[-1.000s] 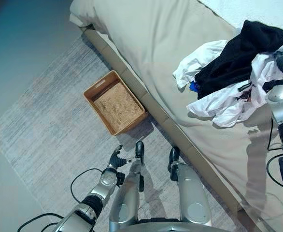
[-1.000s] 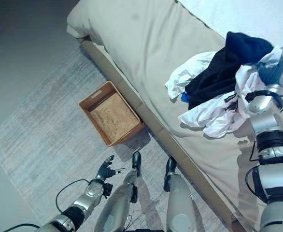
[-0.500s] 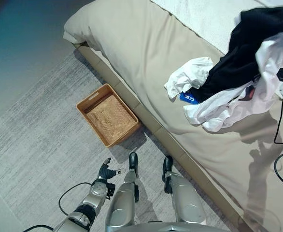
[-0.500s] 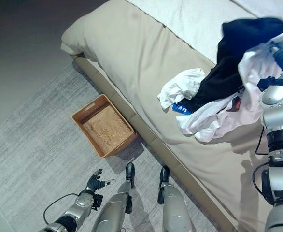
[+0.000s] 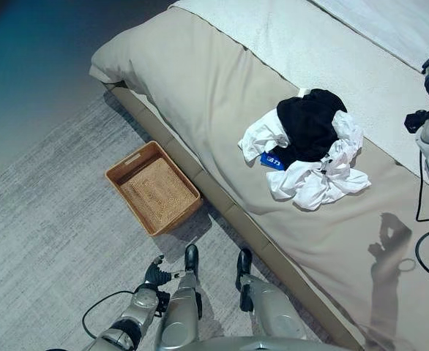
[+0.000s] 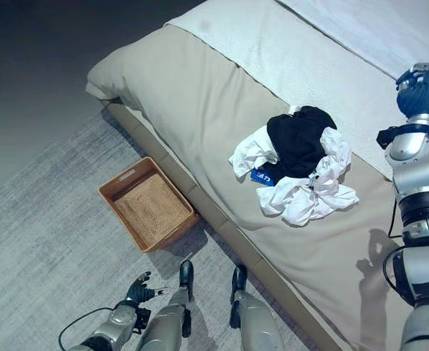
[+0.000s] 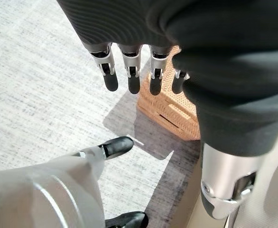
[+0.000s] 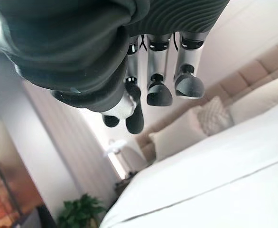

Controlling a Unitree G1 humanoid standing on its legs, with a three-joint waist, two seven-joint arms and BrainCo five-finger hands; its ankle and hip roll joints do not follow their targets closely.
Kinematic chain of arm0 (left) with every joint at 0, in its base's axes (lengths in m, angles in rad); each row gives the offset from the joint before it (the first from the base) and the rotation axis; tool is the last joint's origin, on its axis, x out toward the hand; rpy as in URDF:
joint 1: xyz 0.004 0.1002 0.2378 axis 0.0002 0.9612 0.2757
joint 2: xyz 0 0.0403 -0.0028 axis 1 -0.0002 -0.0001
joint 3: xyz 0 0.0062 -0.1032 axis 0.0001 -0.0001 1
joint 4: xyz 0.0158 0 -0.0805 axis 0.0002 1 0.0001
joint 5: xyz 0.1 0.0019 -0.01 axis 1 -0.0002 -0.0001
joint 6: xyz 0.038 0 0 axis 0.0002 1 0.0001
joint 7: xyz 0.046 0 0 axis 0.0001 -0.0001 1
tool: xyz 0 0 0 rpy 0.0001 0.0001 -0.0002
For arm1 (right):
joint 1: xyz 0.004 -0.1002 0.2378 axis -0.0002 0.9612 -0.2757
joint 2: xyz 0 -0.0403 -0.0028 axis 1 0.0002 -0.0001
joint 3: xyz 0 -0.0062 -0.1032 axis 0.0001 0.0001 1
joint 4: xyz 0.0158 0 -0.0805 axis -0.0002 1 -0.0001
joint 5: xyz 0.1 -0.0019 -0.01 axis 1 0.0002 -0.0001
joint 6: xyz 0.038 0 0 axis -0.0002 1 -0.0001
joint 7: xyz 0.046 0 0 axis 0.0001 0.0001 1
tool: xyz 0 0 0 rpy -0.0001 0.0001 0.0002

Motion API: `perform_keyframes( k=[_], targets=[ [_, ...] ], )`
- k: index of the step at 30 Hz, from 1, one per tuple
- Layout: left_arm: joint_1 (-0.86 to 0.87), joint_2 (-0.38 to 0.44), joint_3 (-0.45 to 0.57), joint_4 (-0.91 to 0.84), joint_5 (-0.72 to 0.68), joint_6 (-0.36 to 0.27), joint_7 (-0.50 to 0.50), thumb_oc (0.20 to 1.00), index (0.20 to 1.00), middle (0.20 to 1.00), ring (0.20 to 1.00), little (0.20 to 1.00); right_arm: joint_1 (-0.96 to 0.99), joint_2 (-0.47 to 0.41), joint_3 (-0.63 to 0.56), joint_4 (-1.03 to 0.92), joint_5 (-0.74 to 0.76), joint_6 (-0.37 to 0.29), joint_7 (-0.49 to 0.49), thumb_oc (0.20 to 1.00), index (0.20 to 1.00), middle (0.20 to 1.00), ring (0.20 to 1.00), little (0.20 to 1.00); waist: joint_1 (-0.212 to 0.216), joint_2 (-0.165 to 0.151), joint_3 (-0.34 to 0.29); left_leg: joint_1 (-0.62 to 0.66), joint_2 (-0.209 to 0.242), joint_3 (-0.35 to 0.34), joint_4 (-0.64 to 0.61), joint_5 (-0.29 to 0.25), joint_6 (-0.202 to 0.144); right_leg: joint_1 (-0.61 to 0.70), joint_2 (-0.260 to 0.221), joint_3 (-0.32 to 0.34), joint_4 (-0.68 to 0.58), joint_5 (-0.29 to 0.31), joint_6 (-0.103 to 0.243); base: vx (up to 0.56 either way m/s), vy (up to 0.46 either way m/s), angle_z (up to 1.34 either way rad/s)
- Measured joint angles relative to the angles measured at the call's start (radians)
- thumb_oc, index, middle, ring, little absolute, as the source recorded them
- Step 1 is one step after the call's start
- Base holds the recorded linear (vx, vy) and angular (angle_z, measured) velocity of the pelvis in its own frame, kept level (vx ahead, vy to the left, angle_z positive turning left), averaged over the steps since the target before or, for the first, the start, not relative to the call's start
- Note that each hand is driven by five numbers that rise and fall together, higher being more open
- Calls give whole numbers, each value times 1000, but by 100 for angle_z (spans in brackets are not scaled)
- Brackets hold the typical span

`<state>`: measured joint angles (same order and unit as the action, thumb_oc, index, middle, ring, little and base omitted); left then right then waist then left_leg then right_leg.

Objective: Pick up clothes into the bucket

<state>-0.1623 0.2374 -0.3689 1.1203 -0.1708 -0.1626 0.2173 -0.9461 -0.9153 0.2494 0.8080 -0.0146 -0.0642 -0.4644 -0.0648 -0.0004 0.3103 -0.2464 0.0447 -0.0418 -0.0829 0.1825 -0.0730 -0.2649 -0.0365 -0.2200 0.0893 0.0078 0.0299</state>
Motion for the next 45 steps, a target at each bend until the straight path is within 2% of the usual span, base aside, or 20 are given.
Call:
perform_keyframes(
  k=[8, 9, 10, 11, 14, 17, 22, 24, 27, 29, 30, 32, 33, 34, 36, 39, 41, 42, 45],
  targets=[
    [0, 0, 0, 0, 0, 0, -1, 1000, 1000, 1000, 1000, 1000, -33, 0, 15, 3, 0, -1, 5, 200, 200, 200, 200, 200, 4, 0, 0, 0, -1, 1, -1, 0, 0, 2, 0, -1, -1, 6, -5, 0, 0, 0],
    [0, 0, 0, 0, 0, 0, -1, 1000, 1000, 1000, 1000, 1000, -45, 0, 34, 2, 0, -2, 6, 354, 354, 354, 354, 354, 2, 0, 0, 0, -1, 1, -1, 0, 0, 4, 0, -1, -6, 7, -5, 0, 0, 0],
    [0, 0, 0, -1, 0, 0, -1, 1000, 1000, 1000, 1000, 1000, -48, 1, 39, 2, 1, -2, 9, 652, 652, 652, 652, 652, 3, 0, 0, 2, 0, 1, -1, 0, 0, 7, 1, -1, -10, 9, -5, -40, -4, 1],
    [0, -1, 0, -1, 0, 0, -1, 1000, 1000, 1000, 1000, 1000, -53, 4, 47, 2, 5, -2, 11, 1000, 1000, 1000, 1000, 1000, 4, 0, 0, 5, 0, 1, -1, 0, 0, 14, 1, -2, -16, 10, -4, -46, -9, 2],
    [-4, 2, 0, -2, -1, 0, 0, 1000, 1000, 1000, 1000, 1000, -87, 18, 113, 76, 11, -9, 32, 1000, 1000, 1000, 1000, 1000, 9, -1, -1, 2, 1, 0, 0, 0, -1, 13, 3, -2, -19, 9, -2, -15, -3, 0],
    [-6, 2, -2, -11, -8, 0, -1, 1000, 1000, 1000, 1000, 1000, -92, 46, 126, 183, 20, -7, 54, 1000, 1000, 1000, 1000, 1000, 27, -5, -4, -18, 2, 0, 1, -2, -3, -5, 4, -3, -21, 7, 0, 0, 0, 0],
    [-3, 3, -12, -9, -10, 0, -1, 1000, 1000, 1000, 1000, 1000, -87, 119, 120, 360, 27, 14, 60, 1000, 1000, 1000, 1000, 1000, 29, -1, -2, -62, -4, -13, 8, 1, 1, -50, -2, -7, -5, 10, -4, 1, 30, 5],
    [-6, 1, -29, -10, -10, 0, 0, 1000, 1000, 1000, 1000, 1000, -89, 122, 110, 419, 27, 15, 47, 1000, 1000, 1000, 1000, 1000, 30, 15, 8, -71, -11, -17, 8, 4, 5, -67, -11, -10, 16, 5, 0, -8, 46, 9],
    [-15, -3, -42, -12, -10, 0, 1, 1000, 1000, 1000, 1000, 1000, -90, 112, 68, 470, 27, 26, 13, 1000, 1000, 1000, 1000, 1000, 29, 60, 39, -79, -29, -19, 11, 8, 10, -93, -36, -10, 67, -18, 7, 6, 41, 8],
    [-22, -2, -43, -16, -10, 0, 2, 1000, 1000, 1000, 1000, 1000, -90, 99, 53, 481, 27, 29, -2, 1000, 1000, 1000, 1000, 1000, 29, 79, 58, -79, -37, -20, 16, 8, 10, -100, -48, -11, 91, -30, 9, 14, 34, 7],
    [-30, 0, -45, -26, -9, 1, 8, 1000, 1000, 1000, 1000, 1000, -77, 91, 26, 478, 26, 30, -28, 1000, 1000, 1000, 1000, 1000, 29, 99, 79, -85, -49, -18, 24, 8, 10, -126, -65, -5, 139, -53, 9, -9, 35, 6],
    [-39, 3, -46, -47, -10, 0, 11, 1000, 1000, 1000, 1000, 1000, -66, 84, 13, 507, 27, 33, -35, 1000, 1000, 1000, 1000, 1000, 29, 111, 98, -95, -60, -15, 35, 8, 10, -154, -81, -1, 191, -78, 10, -10, 20, 7],
    [-40, 7, -53, -57, -10, -1, 12, 1000, 1000, 1000, 1000, 1000, -68, 81, 13, 516, 27, 35, -35, 1000, 1000, 1000, 1000, 1000, 29, 109, 101, -110, -66, -15, 50, 6, 11, -172, -90, 1, 214, -87, 8, -7, 32, 1],
    [-49, 7, -62, -65, -10, -2, 15, 1000, 1000, 1000, 1000, 1000, -75, 74, 11, 521, 27, 43, -35, 1000, 1000, 1000, 1000, 1000, 29, 112, 112, -126, -73, -13, 63, -6, 27, -202, -98, 9, 250, -98, 7, -11, 68, -8],
    [-70, 8, -84, -86, -13, -2, 18, 1000, 1000, 1000, 1000, 1000, -76, 74, 15, 540, 27, 42, -36, 1000, 1000, 1000, 1000, 1000, 40, 93, 146, -156, -84, 21, 123, -31, 40, -255, -107, 56, 309, -114, 4, -18, 66, -33],
    [-92, -15, -98, -88, -20, -3, 19, 1000, 1000, 1000, 1000, 1000, -70, 82, 22, 546, 27, 46, -36, 1000, 1000, 1000, 1000, 1000, 51, 90, 166, -197, -81, 68, 167, -54, 49, -304, -99, 105, 326, -111, 6, -16, 23, -45],
    [-101, -23, -99, -88, -20, -3, 18, 1000, 1000, 1000, 1000, 1000, -67, 86, 22, 547, 27, 49, -33, 1000, 1000, 1000, 1000, 1000, 40, 92, 172, -207, -78, 72, 167, -54, 49, -314, -96, 106, 326, -102, 4, -8, 13, -14],
    [-109, -24, -105, -86, -20, -3, 19, 1000, 1000, 1000, 1000, 1000, -63, 95, 25, 545, 26, 49, -38, 1000, 1000, 1000, 1000, 1000, 21, 91, 181, -211, -77, 68, 173, -54, 49, -315, -95, 107, 328, -99, 4, 0, 0, 0],
    [-133, -22, -123, -130, -21, -3, 25, 1000, 1000, 1000, 1000, 1000, -62, 99, 30, 541, 26, 50, -47, 1000, 1000, 1000, 1000, 1000, 20, 90, 184, -239, -74, 73, 175, -54, 49, -344, -91, 110, 319, -99, 5, -11, 32, -5]
  ],
)
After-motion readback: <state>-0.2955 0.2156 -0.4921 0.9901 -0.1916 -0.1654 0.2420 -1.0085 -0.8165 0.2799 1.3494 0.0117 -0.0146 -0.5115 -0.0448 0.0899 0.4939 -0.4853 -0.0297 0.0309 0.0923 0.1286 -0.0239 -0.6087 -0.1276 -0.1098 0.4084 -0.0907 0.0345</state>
